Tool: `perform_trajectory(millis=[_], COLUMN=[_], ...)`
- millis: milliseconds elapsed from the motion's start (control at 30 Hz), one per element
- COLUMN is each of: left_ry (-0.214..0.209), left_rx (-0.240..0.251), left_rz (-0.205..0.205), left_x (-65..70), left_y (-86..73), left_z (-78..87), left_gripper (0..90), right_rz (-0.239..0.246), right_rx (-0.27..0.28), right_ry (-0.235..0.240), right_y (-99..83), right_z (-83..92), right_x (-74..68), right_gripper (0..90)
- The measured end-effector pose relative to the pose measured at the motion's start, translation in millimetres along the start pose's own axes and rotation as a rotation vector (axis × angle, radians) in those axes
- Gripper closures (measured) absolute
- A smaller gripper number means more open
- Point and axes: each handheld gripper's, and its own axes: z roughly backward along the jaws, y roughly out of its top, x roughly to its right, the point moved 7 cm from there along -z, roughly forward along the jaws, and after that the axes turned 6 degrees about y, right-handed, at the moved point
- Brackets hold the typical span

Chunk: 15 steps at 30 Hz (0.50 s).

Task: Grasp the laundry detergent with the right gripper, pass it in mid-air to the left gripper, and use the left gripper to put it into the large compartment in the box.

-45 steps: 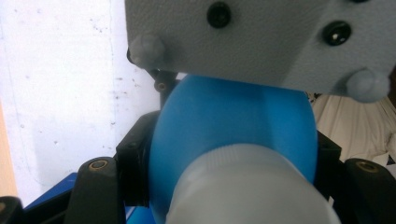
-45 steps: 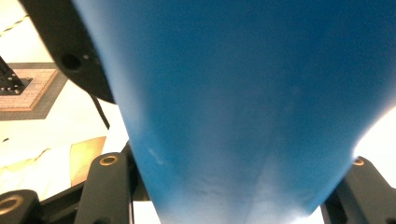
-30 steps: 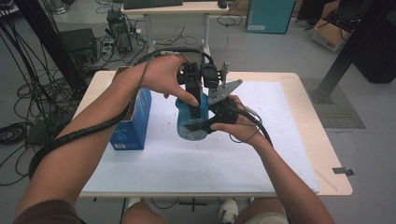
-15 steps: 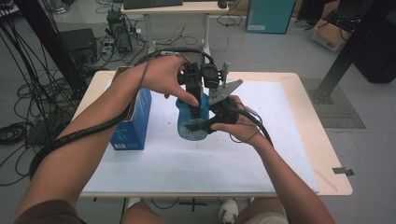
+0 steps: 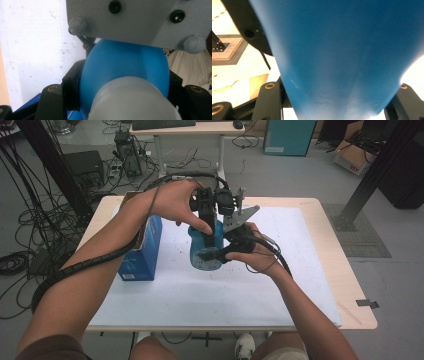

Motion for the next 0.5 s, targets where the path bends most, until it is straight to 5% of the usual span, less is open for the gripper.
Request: perform_trajectory(millis=[233, 300, 500], left_ry=[0.001, 0.02, 0.017], left_rx=[-0.001, -0.004, -0.004], left_rz=[0.0, -0.055, -0.047], left_x=[-0.3, -5.1, -5.0], left_y=[0.5, 1.1, 1.0], left_z=[0.6, 1.2, 0.5], left_gripper=[36.2, 36.2, 36.2], right_rz=[-0.003, -0.003, -0.005], right_rx=[0.007, 0.005, 0.007], right_ry=[-0.004, -0.006, 0.001], right_y=[0.5, 0.4, -0.2], right_z=[0.1, 0.5, 0.0], right_x=[0.0, 0.2, 0.3], right_gripper=[41.1, 41.1, 40.8])
